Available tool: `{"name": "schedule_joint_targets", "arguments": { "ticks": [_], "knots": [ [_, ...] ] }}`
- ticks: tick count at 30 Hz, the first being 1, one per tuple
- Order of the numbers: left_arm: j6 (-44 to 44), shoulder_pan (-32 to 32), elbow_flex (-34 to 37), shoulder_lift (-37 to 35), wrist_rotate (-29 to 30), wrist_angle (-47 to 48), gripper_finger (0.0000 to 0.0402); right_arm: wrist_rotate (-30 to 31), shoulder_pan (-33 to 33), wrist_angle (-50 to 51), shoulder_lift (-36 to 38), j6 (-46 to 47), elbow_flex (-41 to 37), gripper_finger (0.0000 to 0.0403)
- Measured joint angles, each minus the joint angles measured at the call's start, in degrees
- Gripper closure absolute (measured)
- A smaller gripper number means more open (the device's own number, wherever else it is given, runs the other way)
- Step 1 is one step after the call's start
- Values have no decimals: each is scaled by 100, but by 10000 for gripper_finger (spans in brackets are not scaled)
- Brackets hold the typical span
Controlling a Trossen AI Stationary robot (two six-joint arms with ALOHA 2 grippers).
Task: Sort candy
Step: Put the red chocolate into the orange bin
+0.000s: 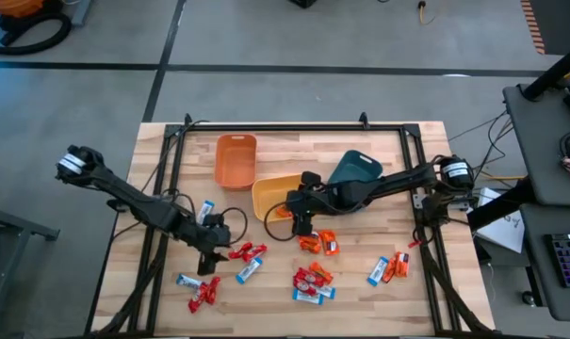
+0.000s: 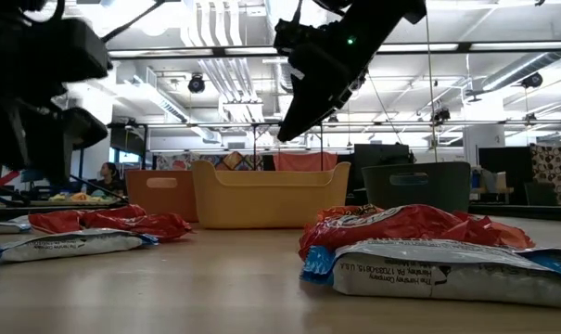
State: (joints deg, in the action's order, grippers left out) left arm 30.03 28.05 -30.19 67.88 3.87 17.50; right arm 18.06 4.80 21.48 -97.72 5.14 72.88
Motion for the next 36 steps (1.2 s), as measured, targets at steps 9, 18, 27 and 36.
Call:
{"name": "schedule_joint_targets", "arguments": {
  "ticks": [9, 18, 27, 36],
  "knots": [
    [205, 16, -8, 724, 150, -214, 210, 1, 129, 200, 3, 271, 0, 209],
    [241, 16, -16, 1164, 239, -704, 248, 3, 122, 229, 5, 393, 0, 209],
    [212, 16, -23, 1424, 534, -695, 329, 5, 122, 229, 5, 432, 0, 209],
    [101, 16, -10, 1097, 417, -458, 388, 7, 133, 229, 5, 432, -2, 209]
  ]
}}
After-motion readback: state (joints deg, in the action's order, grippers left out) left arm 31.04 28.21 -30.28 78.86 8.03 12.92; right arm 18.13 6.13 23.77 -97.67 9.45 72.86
